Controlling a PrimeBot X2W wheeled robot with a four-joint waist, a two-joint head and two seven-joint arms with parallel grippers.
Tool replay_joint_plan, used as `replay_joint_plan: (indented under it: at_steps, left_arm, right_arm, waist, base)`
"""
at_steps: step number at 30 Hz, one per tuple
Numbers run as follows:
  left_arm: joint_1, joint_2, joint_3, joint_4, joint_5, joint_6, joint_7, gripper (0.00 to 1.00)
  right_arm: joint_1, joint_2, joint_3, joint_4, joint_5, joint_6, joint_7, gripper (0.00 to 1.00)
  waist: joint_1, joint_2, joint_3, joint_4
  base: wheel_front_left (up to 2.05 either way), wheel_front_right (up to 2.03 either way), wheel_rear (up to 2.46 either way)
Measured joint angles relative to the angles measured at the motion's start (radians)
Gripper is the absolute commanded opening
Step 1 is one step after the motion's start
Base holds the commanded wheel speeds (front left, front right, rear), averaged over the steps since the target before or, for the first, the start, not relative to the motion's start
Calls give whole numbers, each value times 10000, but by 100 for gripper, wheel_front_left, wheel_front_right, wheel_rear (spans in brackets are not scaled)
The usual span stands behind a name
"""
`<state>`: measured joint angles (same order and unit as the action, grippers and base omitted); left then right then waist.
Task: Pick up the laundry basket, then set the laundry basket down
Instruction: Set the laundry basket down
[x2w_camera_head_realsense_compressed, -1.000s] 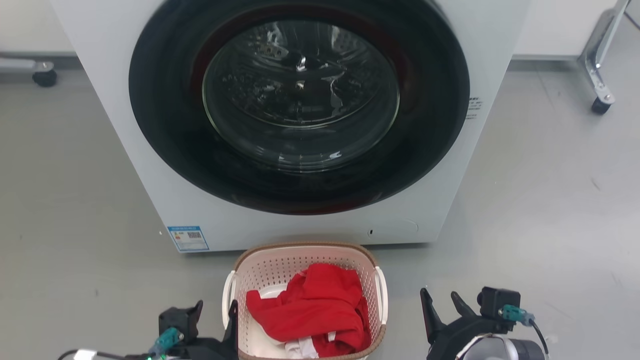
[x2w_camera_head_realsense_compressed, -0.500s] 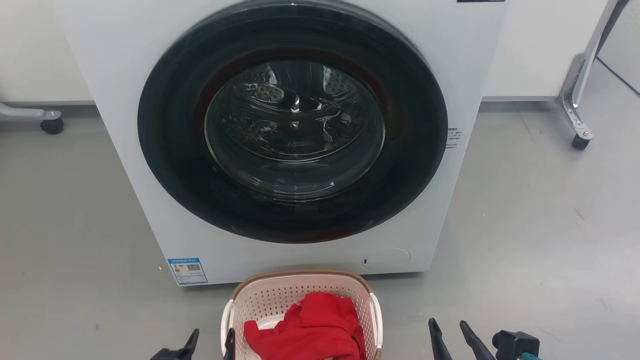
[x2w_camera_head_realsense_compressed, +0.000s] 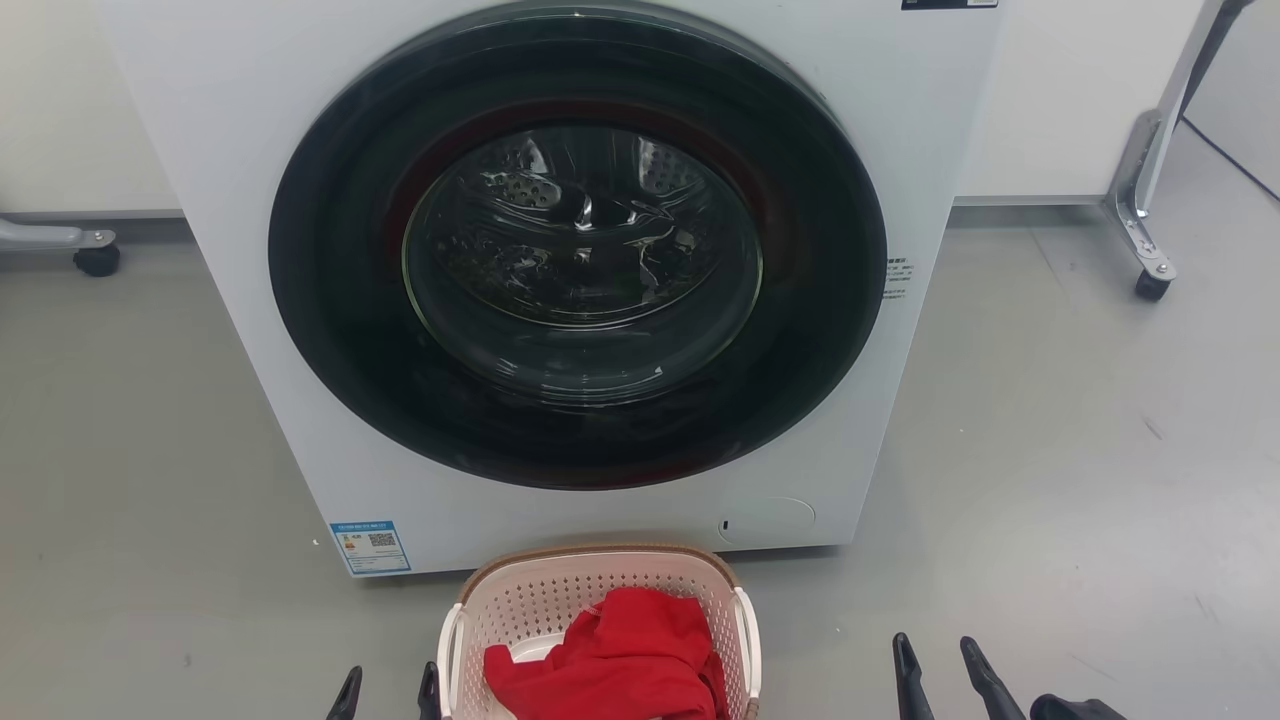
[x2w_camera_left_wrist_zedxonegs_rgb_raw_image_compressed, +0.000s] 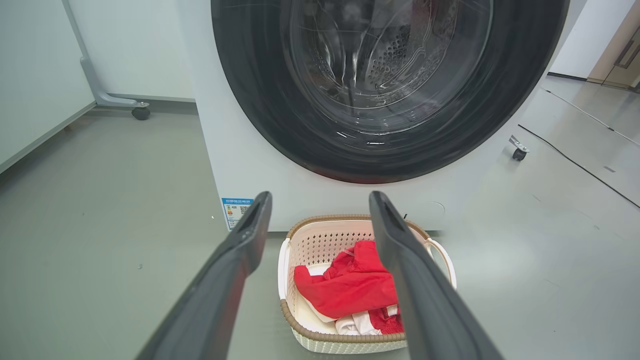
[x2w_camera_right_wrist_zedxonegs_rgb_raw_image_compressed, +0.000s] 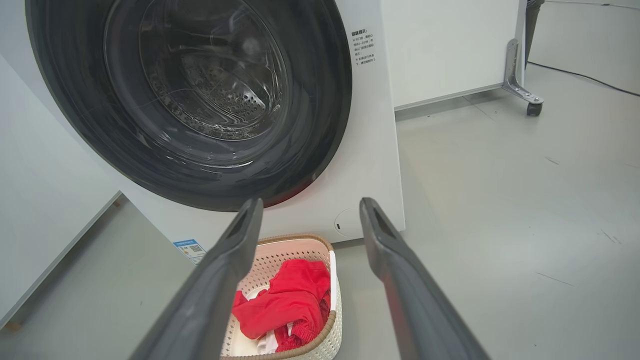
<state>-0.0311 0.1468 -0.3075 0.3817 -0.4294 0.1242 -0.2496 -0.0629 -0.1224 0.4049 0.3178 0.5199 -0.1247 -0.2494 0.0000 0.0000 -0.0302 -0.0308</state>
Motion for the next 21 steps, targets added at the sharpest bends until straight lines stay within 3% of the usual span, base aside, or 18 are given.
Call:
replay_joint_plan:
  at_steps: [21]
  left_arm:
    - [604,-460,1197,-1386,1361,0,0,100]
  right_arm:
    - [832,506,-1026,-1695,-1810,0,0,100]
  waist:
    - [0,0,178,29]
  base:
    - [0,0,0]
